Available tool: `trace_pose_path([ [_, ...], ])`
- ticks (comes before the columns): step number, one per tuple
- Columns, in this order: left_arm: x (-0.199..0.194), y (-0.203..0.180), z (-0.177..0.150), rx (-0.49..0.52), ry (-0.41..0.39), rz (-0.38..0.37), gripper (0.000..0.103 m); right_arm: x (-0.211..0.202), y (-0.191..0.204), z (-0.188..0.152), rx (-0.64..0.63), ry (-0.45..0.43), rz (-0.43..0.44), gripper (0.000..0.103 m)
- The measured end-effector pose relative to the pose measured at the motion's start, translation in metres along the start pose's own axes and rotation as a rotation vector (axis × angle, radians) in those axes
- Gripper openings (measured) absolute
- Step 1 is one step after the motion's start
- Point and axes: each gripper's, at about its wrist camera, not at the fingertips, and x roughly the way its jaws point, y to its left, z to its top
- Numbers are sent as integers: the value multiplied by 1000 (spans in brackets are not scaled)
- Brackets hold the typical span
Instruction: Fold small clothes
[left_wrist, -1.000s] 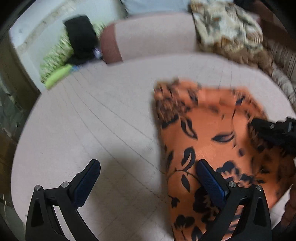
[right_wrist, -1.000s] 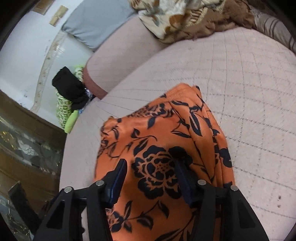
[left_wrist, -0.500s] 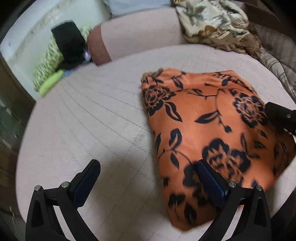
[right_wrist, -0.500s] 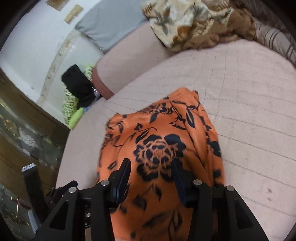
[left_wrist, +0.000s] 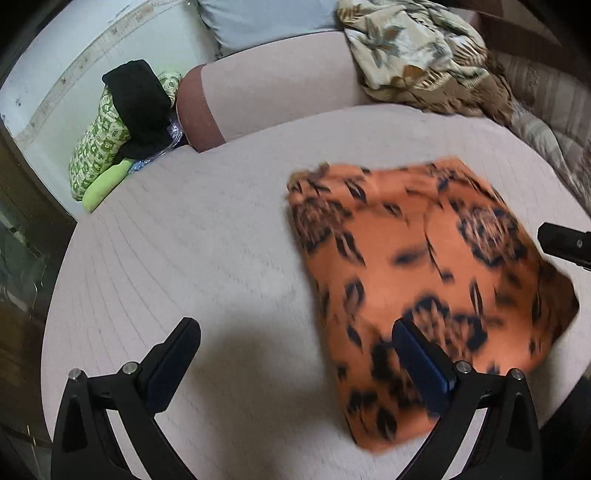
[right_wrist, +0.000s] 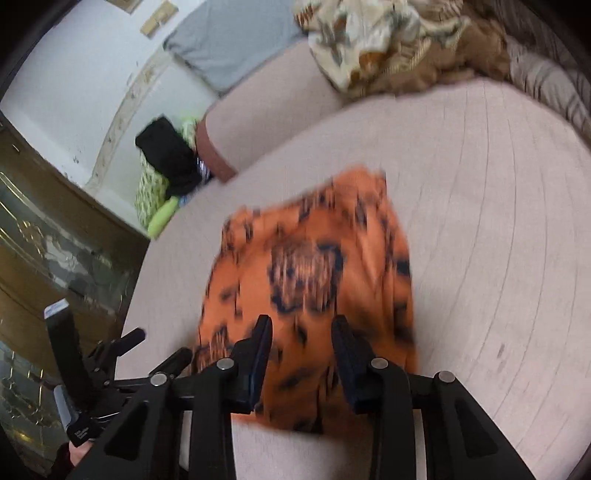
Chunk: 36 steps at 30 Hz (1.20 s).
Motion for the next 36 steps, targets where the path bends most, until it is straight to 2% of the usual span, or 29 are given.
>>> trace_pose_path([
  [3,18,9,31,-24,6,26,103,19,-2,32,57,9,10,35],
  [7,57,1,67,-57,40,58,103,58,-3,67,91,29,-33,33],
  [11,107,-6,86,-70,134,49,103,106,-25,82,168,79,-130,32],
  [12,114,-8,87,-68,141,56,103,112,-30,82,184,85,-123,30],
  [13,117,-8,85,-70,143,59,103,115,-34,82,196,76,-115,24],
  [17,117,-8,78,-102,139,35,103,111,-36,80,189,46,-73,24],
  [20,102,-2,73,-119,122,12,103,94,-42,76,226,17,-11,27],
  [24,71,0,56,-116,88,-17,103,64,-42,69,222,-24,-2,29],
  [28,49,-1,25,-86,95,-54,103,47,-31,56,196,-2,52,29],
  [30,45,-6,7,-68,119,-73,103,42,-25,45,176,32,43,29],
  [32,37,-10,-6,-64,109,-78,103,41,-19,29,157,65,31,29],
  [36,20,-21,-26,-39,86,-66,103,30,-14,-3,119,65,-30,30],
])
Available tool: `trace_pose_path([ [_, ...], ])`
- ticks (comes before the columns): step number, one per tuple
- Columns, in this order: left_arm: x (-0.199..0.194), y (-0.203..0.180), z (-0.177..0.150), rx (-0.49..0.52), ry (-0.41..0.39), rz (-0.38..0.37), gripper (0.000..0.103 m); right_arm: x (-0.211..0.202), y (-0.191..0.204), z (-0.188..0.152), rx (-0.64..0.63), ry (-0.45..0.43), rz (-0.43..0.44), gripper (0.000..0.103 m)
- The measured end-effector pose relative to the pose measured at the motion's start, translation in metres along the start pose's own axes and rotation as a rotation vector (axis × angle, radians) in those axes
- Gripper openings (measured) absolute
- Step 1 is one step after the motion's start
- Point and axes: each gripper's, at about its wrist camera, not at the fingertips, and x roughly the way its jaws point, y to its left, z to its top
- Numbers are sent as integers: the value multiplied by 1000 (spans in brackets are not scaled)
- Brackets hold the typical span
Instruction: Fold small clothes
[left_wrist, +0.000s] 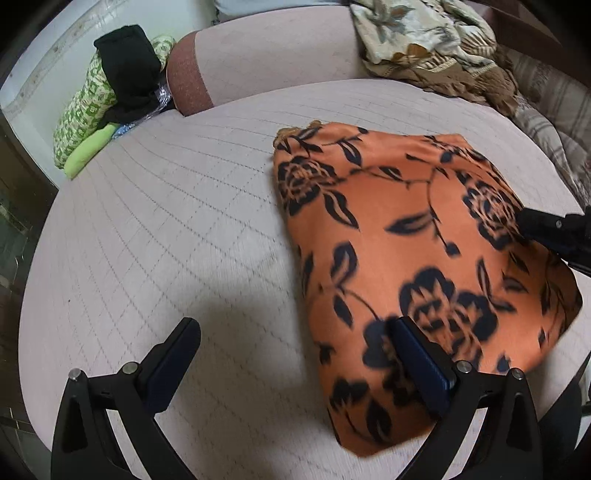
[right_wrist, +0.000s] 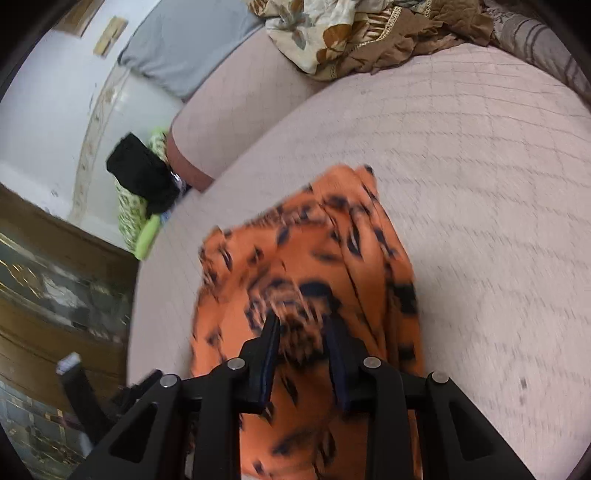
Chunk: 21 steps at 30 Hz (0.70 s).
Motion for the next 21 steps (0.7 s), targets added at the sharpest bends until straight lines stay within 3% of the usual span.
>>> trace_pose_path([
  [11,-7,9,-41,-60,-9,-57,103,-30,-20,-60,-65,-9,-1,31],
  [15,-13,16,-36,-65,16,-86,103,-39,-24,-62,-67,19,21,31],
  [18,-24,23,-28,-67,-10,-76,103,-52,-28,-52,-42,12,77,33],
  [20,-32,29,-20,-73,-46,-74,103,-64,-35,-43,-31,-49,91,67],
  [21,-35,32,-16,-73,-64,-68,103,-67,-38,-40,-24,-74,89,90],
])
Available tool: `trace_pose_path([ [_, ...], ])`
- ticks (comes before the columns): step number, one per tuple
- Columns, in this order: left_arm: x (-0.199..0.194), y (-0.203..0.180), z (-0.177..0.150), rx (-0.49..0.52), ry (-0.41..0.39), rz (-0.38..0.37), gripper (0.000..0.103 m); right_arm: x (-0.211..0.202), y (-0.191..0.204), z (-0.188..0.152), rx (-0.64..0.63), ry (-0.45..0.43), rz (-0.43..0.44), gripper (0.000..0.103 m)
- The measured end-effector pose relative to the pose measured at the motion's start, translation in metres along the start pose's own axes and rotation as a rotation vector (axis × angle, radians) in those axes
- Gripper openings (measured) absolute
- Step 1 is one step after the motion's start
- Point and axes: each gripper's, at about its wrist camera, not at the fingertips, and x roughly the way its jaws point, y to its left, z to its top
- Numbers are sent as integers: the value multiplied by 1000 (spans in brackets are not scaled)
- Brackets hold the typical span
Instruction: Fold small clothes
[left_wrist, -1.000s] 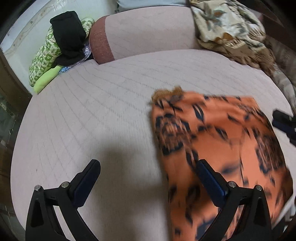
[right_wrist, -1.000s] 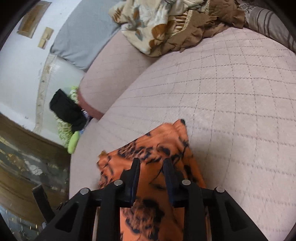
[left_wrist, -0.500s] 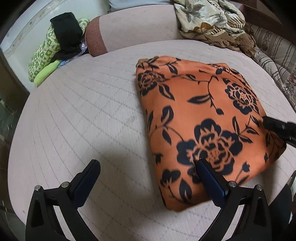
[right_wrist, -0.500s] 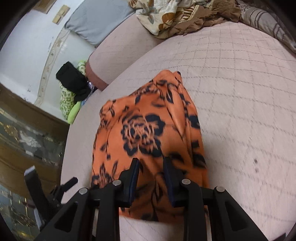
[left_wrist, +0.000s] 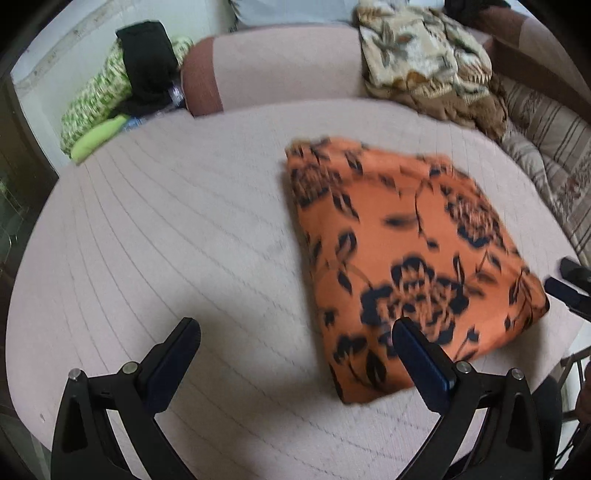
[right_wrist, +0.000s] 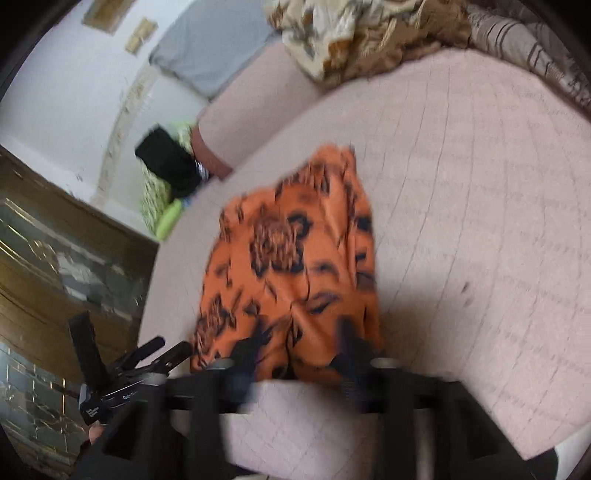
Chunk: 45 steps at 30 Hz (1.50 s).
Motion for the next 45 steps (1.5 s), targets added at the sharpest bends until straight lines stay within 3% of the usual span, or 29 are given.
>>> trace_pose_path([
  [2,0,1,8,18,-20,24,103,-3,-9,9,24,-30,21,91],
  [5,6,-2,15,49,-26,54,103,7,-25,22,93,-9,67,91],
  [17,28,-20,30,123,-10,28,103,71,-44,45,159,117,88,91],
  [25,42,-27,37,124,10,13,103,99,-28,51,125,134,139,91],
  [31,53,-36,41,127,26,-11,103,115,-13,47,57,135,109,89],
  [37,73,-37,48,76,98,-132,103,119,1,37,-61,120,36,86],
  [40,91,-28,51,-1,176,-253,103,117,1,35,-75,111,32,86],
  [42,107,-17,50,-98,260,-374,103,118,2,33,-91,111,27,87],
  [43,112,-12,49,-139,284,-401,103,118,2,33,-94,113,26,87],
  [45,111,-13,50,-126,274,-414,103,117,1,34,-81,112,34,87],
])
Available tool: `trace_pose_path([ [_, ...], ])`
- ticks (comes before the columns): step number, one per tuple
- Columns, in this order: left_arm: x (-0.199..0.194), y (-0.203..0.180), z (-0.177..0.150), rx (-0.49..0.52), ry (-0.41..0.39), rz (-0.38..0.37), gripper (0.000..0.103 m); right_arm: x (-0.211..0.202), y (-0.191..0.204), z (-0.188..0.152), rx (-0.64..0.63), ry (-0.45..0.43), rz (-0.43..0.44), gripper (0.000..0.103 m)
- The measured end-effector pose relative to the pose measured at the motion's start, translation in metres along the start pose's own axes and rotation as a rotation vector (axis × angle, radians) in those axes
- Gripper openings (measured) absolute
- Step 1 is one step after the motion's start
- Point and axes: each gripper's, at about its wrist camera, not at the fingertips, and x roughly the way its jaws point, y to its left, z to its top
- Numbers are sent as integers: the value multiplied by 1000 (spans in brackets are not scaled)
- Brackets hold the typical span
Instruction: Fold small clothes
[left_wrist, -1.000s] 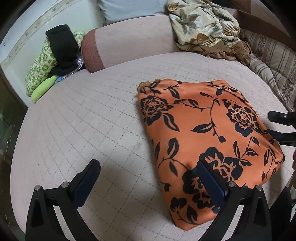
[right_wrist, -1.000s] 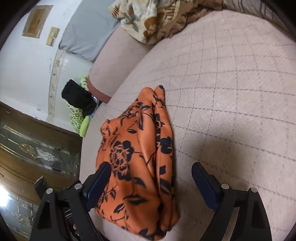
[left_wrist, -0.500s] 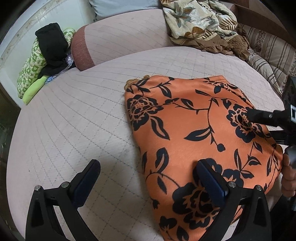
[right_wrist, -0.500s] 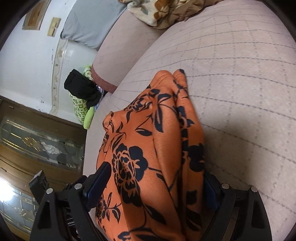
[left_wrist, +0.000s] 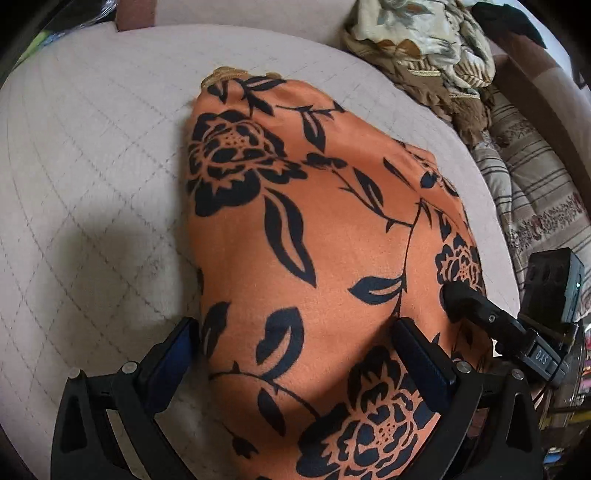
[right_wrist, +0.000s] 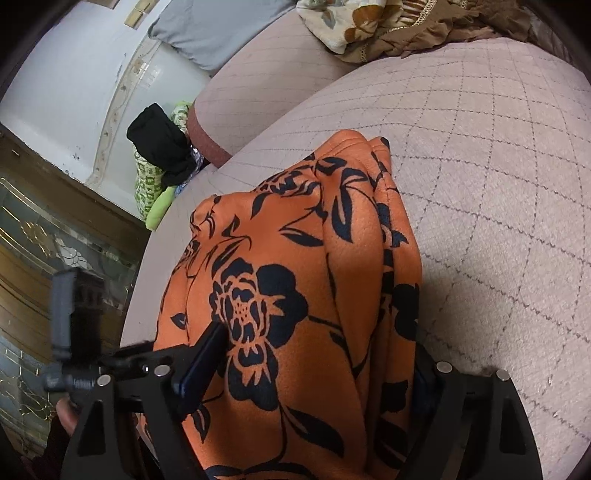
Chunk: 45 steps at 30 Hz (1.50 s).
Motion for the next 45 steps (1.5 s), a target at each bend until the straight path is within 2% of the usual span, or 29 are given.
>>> trace_pose_path([
  [2,0,-4,-2,41,-10,-4,102,-2,-2,1,14,-4,8,86],
  [4,0,-5,-1,39,-23,-22,95,-4,-3,-2,16,-26,6,84],
  [6,-3,-5,-2,20,-41,-23,88,-9,-5,-5,17,-44,-14,76],
  [9,-12,-4,-3,1,-77,-18,68,-15,-13,-6,111,-57,34,58],
  [10,-16,-3,-2,2,-89,-14,59,-16,-13,-6,135,-53,41,55],
  [11,-19,-4,-2,6,-100,-7,52,-17,-9,-5,133,-57,19,54],
  [14,-27,-8,-2,13,-125,17,45,-18,17,-2,46,-69,-70,52],
  [17,-38,-9,-3,15,-150,26,43,-24,40,3,4,-84,-94,49],
  [22,-82,6,-8,2,-221,52,43,-31,82,12,-43,-96,-50,47],
  [31,-161,33,-30,-1,-323,194,43,-19,170,-3,-151,-132,12,47],
  [37,-166,53,-52,-30,-330,221,44,-7,191,-26,-154,-131,20,47],
  [45,-134,75,-71,-62,-283,242,44,20,190,-47,-193,-105,-46,47],
])
